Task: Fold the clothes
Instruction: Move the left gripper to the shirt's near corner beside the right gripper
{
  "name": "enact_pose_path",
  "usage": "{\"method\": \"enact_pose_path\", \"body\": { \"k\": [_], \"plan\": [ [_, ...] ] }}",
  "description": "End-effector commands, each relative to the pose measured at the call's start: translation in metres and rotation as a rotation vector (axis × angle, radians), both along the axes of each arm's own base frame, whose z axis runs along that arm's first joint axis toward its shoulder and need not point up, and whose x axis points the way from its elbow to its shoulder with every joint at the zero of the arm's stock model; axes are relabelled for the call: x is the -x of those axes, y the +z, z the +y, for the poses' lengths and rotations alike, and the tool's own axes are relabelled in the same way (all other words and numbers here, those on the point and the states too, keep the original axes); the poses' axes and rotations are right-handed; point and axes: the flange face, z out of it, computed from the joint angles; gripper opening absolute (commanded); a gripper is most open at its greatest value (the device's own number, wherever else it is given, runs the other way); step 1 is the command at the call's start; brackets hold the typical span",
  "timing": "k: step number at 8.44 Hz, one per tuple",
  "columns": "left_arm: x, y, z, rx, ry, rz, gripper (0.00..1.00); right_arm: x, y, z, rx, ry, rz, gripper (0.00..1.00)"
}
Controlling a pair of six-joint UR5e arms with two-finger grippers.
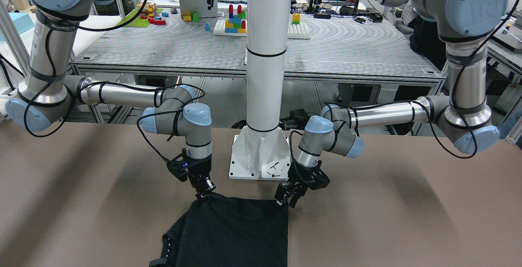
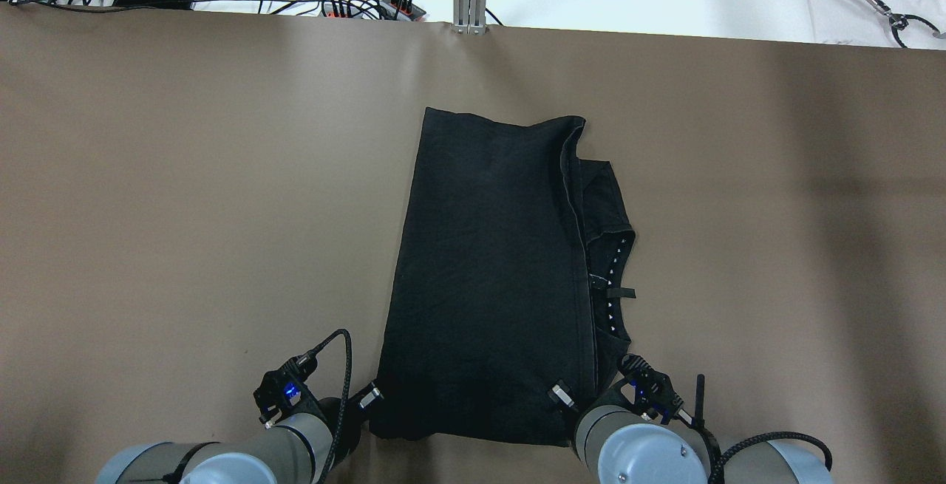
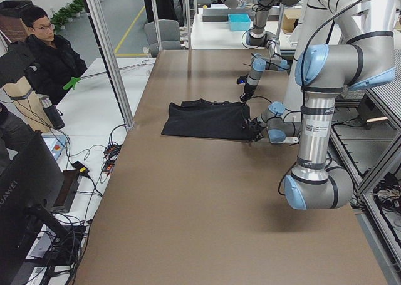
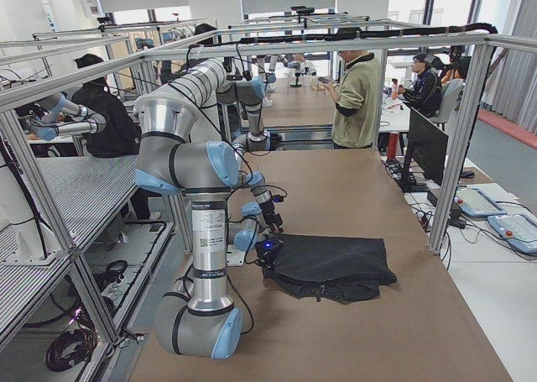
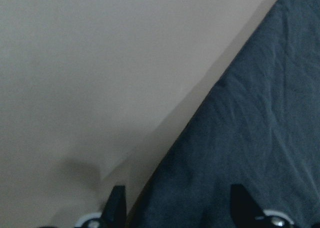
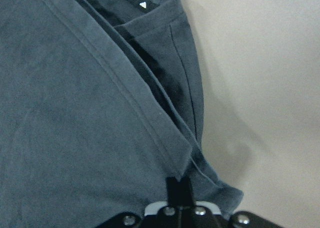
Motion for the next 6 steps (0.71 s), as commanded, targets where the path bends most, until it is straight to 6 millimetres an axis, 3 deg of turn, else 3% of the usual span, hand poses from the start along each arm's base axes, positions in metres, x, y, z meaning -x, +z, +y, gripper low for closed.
{"method": "enact_pose_path", "body": {
  "k": [1, 2, 3, 4, 6],
  "plan": [
    [-0.0029, 0.0060, 0.0130, 0.012, -0.005, -0.002, 0.67, 0.0002, -0.0031, 0.0000, -0.001, 0.000, -0.005, 0.00],
    [0.0000, 0.0108, 0.0133, 0.015, -0.006, -0.007, 0.59, -0.0005, -0.0015, -0.0007, -0.002, 0.000, -0.002, 0.00],
    [-0.0002, 0.0100, 0.0132, 0.028, -0.013, 0.002, 0.36, -0.0013, 0.0001, -0.0014, -0.001, 0.002, 0.001, 0.00],
    [0.0010, 0.0080, 0.0135, 0.035, -0.015, 0.010, 0.03, -0.0017, -0.0005, -0.0013, -0.001, 0.002, 0.000, 0.00],
    [0.0033, 0.0031, 0.0139, 0.038, -0.013, 0.022, 0.00, -0.0025, -0.0018, -0.0012, -0.008, -0.005, -0.001, 0.00]
  ]
}}
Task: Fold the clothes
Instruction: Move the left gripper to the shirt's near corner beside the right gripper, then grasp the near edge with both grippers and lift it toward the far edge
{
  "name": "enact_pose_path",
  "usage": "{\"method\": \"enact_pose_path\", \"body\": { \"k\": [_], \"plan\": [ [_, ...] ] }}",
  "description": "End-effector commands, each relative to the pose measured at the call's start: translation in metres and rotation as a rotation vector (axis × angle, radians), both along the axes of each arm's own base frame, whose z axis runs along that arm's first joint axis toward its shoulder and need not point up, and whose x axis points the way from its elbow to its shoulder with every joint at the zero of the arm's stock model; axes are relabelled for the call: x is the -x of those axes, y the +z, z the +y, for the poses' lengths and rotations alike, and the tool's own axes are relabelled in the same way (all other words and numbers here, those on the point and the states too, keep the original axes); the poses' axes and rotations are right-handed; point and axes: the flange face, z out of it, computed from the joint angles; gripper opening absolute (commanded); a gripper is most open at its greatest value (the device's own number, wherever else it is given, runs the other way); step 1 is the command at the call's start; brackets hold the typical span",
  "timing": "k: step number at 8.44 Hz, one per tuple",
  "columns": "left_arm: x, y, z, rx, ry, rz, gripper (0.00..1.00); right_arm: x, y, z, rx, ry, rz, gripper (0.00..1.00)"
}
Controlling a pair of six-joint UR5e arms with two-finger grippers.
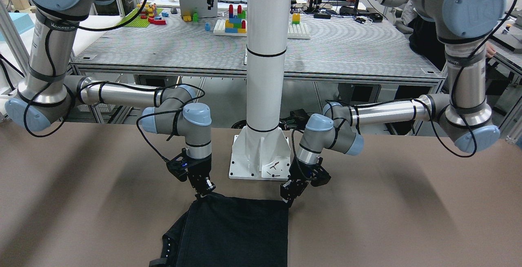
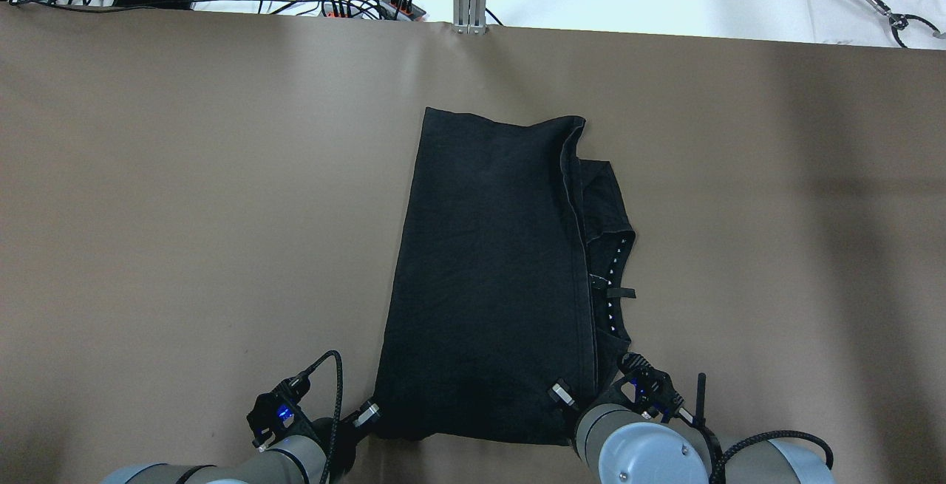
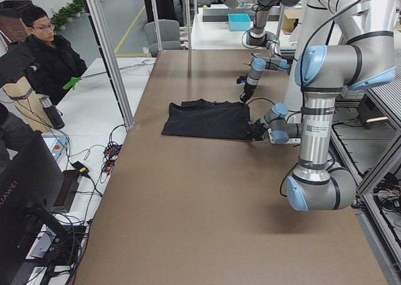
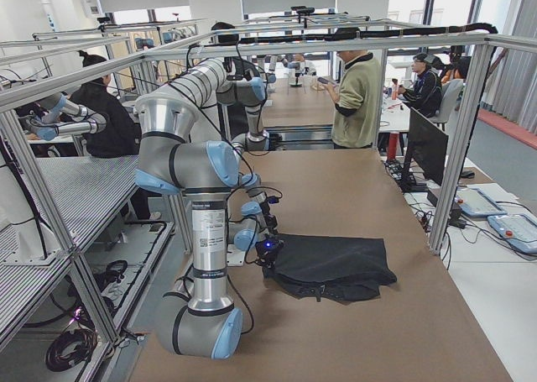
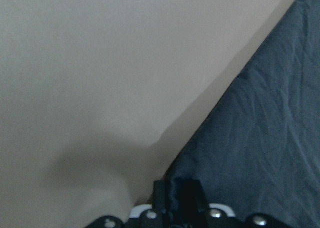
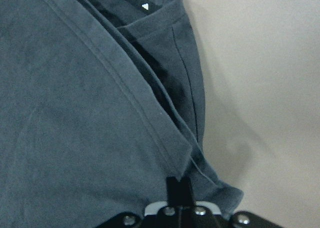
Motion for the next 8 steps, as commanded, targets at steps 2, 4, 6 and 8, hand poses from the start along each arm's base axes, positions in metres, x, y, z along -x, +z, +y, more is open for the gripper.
{"method": "enact_pose_path", "body": {
  "k": [2, 4, 6, 8],
  "plan": [
    [0.029, -0.014, 0.002, 0.004, -0.001, 0.041, 0.00, -0.006, -0.008, 0.000, -0.008, -0.003, -0.017, 0.00],
    [0.086, -0.072, 0.013, 0.054, 0.000, 0.046, 0.00, -0.047, -0.032, 0.009, -0.008, -0.010, -0.070, 0.00],
    [0.108, -0.120, -0.045, 0.054, -0.070, 0.080, 0.00, -0.081, -0.050, -0.019, 0.037, 0.019, -0.078, 0.00],
    [0.094, -0.148, -0.173, 0.123, -0.062, 0.057, 0.00, -0.068, -0.062, -0.124, 0.049, 0.050, -0.057, 0.00]
  ]
}}
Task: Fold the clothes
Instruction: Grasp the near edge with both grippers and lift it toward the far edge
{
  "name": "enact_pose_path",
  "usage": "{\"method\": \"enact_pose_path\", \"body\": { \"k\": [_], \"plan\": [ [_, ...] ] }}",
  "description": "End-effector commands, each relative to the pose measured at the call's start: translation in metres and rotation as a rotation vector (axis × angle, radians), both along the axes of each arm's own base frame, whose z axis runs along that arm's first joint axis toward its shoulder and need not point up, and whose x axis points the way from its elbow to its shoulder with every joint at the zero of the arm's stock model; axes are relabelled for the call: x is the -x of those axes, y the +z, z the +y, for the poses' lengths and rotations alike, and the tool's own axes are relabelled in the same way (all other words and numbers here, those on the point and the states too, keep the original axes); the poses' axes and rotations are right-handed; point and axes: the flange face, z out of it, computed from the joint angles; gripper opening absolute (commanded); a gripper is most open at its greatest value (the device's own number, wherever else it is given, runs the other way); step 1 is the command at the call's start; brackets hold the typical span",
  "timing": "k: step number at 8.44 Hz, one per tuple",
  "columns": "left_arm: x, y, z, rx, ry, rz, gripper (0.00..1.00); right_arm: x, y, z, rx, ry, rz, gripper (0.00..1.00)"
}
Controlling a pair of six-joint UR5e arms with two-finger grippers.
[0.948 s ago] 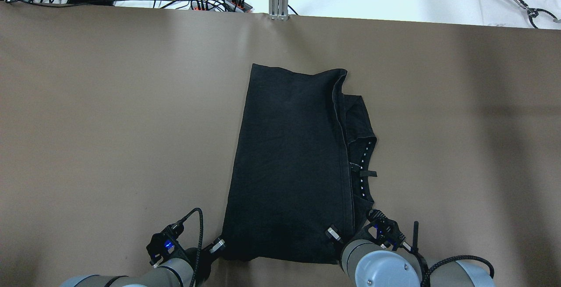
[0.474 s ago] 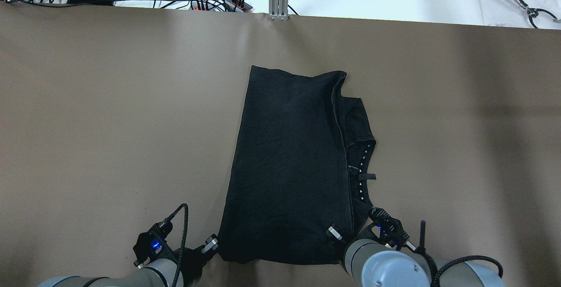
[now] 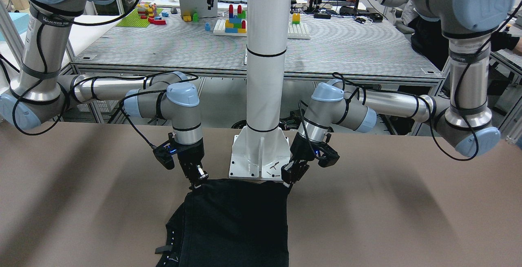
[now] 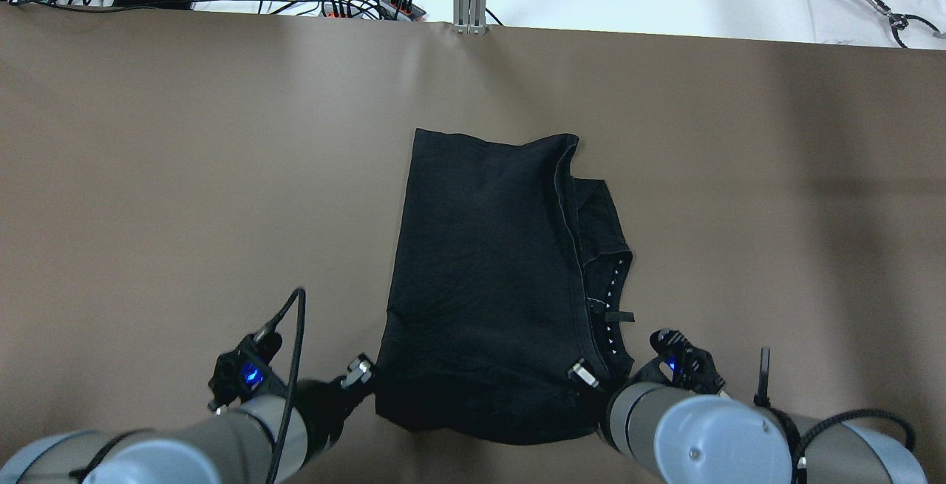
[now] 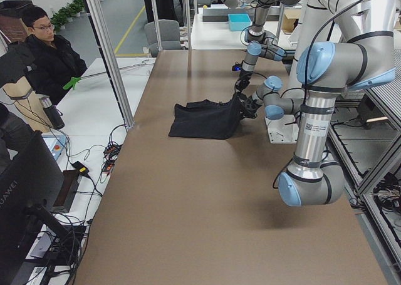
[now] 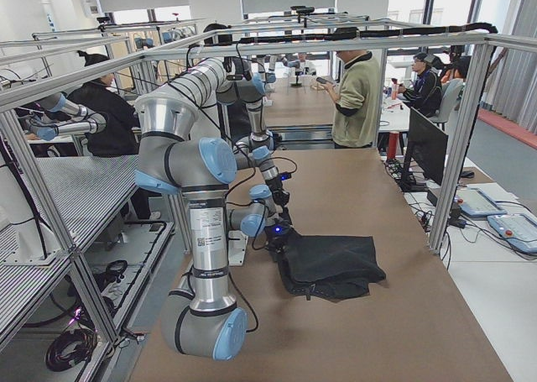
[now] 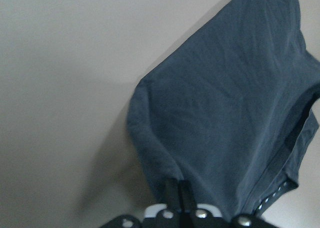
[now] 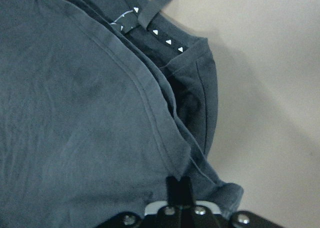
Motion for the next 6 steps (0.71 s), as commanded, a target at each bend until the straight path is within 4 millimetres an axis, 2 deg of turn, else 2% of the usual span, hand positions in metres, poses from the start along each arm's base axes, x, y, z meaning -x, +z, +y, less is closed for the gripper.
{"method": "enact_pose_path", "body": {
  "k": [1, 2, 3, 5, 6],
  "plan": [
    [-0.010, -0.039, -0.167, 0.027, -0.057, -0.059, 0.00, 0.001, -0.007, -0.126, -0.059, 0.010, 0.050, 0.00],
    [-0.019, -0.040, -0.220, 0.040, -0.074, -0.108, 0.00, 0.001, 0.002, -0.158, -0.087, 0.019, 0.076, 0.00],
    [-0.025, -0.039, -0.264, 0.056, -0.072, -0.127, 0.00, 0.011, 0.002, -0.208, -0.102, 0.040, 0.098, 0.00],
    [-0.032, 0.001, -0.334, 0.031, -0.100, -0.181, 0.00, 0.025, 0.019, -0.300, -0.165, -0.022, 0.130, 0.00],
    [-0.037, 0.012, -0.370, -0.001, -0.100, -0.224, 0.30, 0.034, 0.029, -0.357, -0.200, -0.026, 0.153, 0.00]
  ]
}}
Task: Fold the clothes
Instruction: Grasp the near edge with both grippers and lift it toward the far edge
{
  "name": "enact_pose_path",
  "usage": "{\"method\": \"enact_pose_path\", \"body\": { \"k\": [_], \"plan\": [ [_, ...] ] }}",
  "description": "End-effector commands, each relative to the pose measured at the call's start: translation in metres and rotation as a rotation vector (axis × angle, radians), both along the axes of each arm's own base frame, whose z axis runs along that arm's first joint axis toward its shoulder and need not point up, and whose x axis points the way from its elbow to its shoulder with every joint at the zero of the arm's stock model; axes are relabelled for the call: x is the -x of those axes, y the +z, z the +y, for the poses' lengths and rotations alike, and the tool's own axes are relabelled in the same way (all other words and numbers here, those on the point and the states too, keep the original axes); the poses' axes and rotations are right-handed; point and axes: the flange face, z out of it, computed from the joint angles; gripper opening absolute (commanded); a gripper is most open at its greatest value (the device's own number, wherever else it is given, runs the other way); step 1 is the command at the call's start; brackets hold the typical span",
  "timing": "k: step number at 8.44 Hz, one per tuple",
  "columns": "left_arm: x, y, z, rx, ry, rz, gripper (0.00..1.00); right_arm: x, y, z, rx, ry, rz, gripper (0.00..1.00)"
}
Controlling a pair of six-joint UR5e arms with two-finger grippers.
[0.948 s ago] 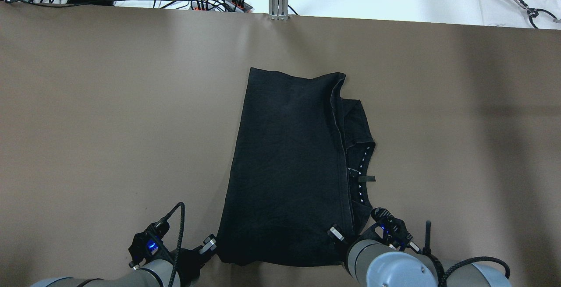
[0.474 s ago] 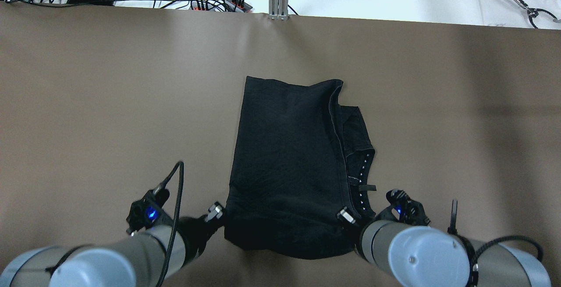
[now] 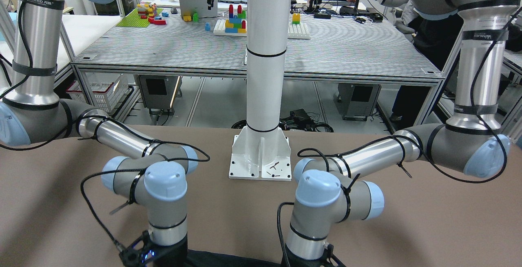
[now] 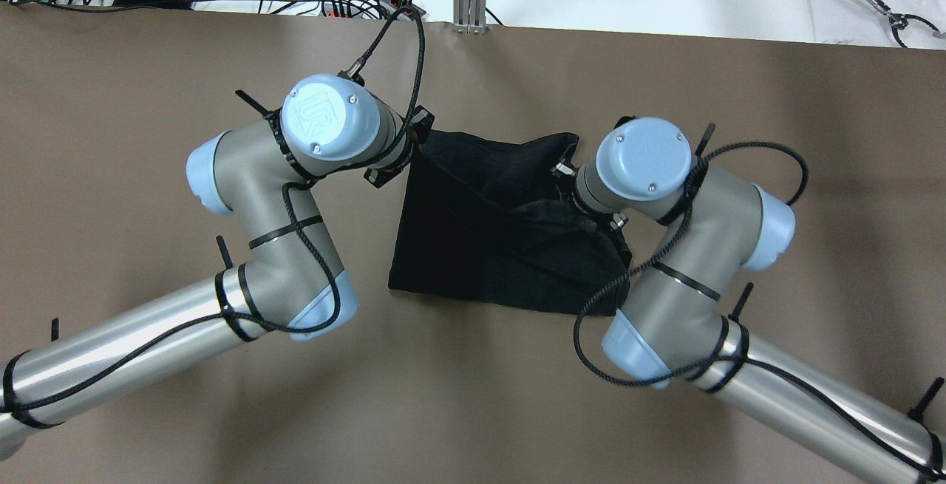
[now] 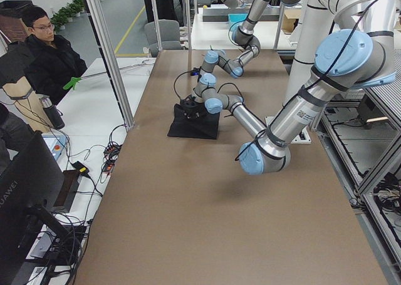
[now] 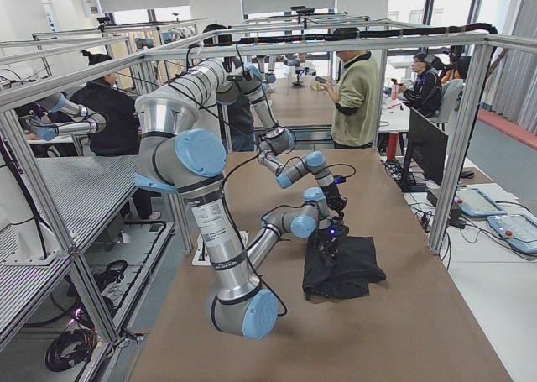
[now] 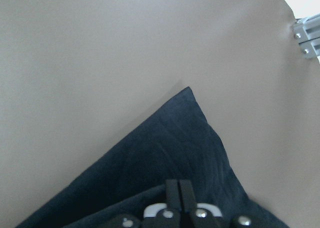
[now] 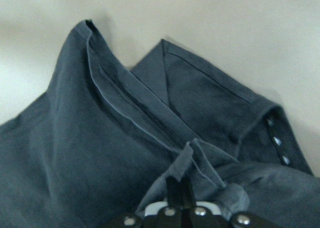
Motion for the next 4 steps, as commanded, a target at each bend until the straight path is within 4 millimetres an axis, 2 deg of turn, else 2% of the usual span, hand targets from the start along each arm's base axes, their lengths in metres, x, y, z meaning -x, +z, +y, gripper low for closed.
{"method": "enact_pose_path", "body": {
  "k": [1, 2, 4],
  "plan": [
    [-0.023, 0.031, -0.098, -0.099, 0.023, -0.128, 0.94, 0.010, 0.032, -0.143, -0.144, -0.080, 0.075, 0.99],
    [-0.030, 0.034, -0.108, -0.121, 0.025, -0.149, 0.95, 0.007, 0.033, -0.148, -0.247, -0.175, 0.136, 0.95],
    [-0.017, 0.039, -0.119, -0.133, 0.008, -0.173, 0.94, -0.014, 0.034, -0.161, -0.269, -0.172, 0.156, 0.95]
  ]
}}
